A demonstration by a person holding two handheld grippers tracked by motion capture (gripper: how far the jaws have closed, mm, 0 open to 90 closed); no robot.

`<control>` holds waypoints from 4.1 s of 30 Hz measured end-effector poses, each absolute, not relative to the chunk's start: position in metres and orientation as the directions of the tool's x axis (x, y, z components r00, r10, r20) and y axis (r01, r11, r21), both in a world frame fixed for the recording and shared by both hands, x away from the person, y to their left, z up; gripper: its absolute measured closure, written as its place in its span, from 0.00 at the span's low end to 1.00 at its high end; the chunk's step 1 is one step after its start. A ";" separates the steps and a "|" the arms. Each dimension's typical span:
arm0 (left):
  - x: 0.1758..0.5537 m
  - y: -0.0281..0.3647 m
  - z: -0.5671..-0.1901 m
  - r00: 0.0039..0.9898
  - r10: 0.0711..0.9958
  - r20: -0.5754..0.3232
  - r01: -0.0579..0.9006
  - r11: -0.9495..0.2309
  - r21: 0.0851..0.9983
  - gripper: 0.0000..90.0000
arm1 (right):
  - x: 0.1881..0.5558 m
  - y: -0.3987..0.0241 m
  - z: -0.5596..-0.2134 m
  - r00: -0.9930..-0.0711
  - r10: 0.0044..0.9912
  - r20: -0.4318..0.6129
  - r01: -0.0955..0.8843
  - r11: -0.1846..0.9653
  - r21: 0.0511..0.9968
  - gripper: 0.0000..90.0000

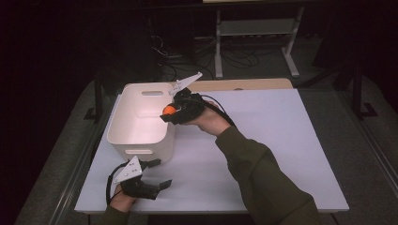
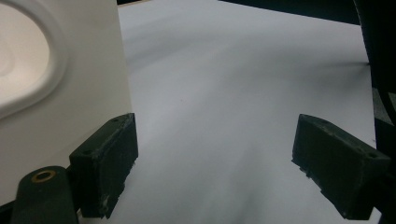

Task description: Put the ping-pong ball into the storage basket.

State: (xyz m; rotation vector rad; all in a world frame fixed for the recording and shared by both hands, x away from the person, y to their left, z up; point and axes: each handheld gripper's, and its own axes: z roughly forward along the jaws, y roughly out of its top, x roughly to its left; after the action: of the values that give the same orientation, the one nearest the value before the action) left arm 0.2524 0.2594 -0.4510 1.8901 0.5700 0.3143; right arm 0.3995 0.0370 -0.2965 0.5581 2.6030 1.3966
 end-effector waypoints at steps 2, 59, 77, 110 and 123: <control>0.252 0.260 -0.451 0.850 0.525 -0.049 0.238 -0.300 0.924 0.16 | 0.400 0.041 -0.296 -0.923 0.381 0.054 0.256 0.504 0.825 0.55; 0.252 0.260 -0.451 0.850 0.524 -0.050 0.238 -0.298 0.924 0.16 | 0.412 0.071 -0.308 -0.930 0.365 0.052 0.265 0.563 0.783 0.39; 0.253 0.259 -0.451 0.848 0.526 -0.058 0.249 -0.300 0.921 0.16 | 0.407 0.020 -0.306 -0.894 0.446 0.041 0.296 0.519 0.802 0.30; 0.252 0.258 -0.451 0.849 0.526 -0.051 0.244 -0.305 0.921 0.16 | 0.379 -0.056 -0.356 -0.809 0.587 0.039 0.352 0.430 0.831 0.09; 0.252 0.258 -0.451 0.847 0.528 -0.055 0.248 -0.301 0.921 0.16 | 0.364 -0.086 -0.385 -0.769 0.639 0.031 0.386 0.425 0.819 0.01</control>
State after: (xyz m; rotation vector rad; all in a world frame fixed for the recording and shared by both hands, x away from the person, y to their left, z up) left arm 0.2524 0.2583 -0.4513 1.8936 0.5799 0.3099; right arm 0.3637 -0.0864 -0.3846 0.8876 2.3975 1.2651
